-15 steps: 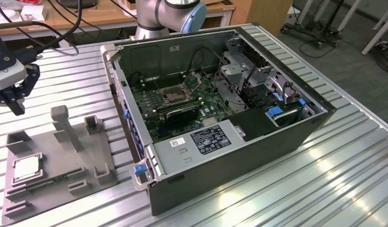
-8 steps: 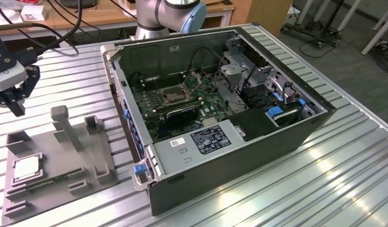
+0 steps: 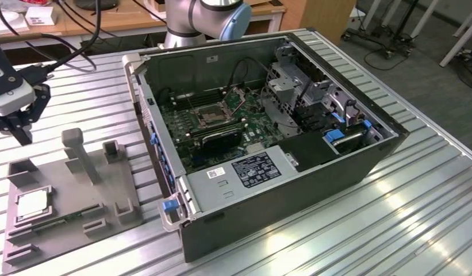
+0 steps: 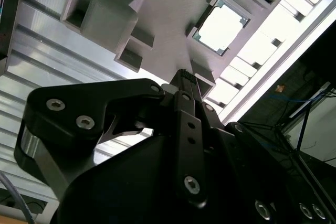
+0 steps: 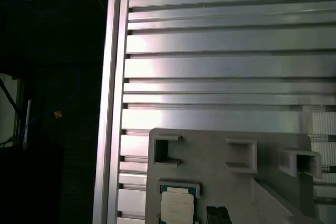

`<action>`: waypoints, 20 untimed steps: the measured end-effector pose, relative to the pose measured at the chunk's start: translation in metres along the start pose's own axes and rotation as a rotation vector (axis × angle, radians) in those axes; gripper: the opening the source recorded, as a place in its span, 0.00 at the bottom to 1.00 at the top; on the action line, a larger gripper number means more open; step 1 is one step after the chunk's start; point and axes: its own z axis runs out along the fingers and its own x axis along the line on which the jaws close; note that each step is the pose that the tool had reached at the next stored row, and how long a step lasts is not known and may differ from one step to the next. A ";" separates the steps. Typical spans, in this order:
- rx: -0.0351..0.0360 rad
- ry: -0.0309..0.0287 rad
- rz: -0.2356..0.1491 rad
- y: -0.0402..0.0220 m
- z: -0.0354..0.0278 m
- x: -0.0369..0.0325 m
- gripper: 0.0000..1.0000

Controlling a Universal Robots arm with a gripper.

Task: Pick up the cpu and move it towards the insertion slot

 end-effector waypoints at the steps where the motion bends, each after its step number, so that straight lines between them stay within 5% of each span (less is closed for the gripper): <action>1: 0.0010 0.0001 0.000 0.0000 0.0009 0.0000 0.11; 20: 0.0035 0.0000 0.000 -0.0003 0.0098 0.0003 0.11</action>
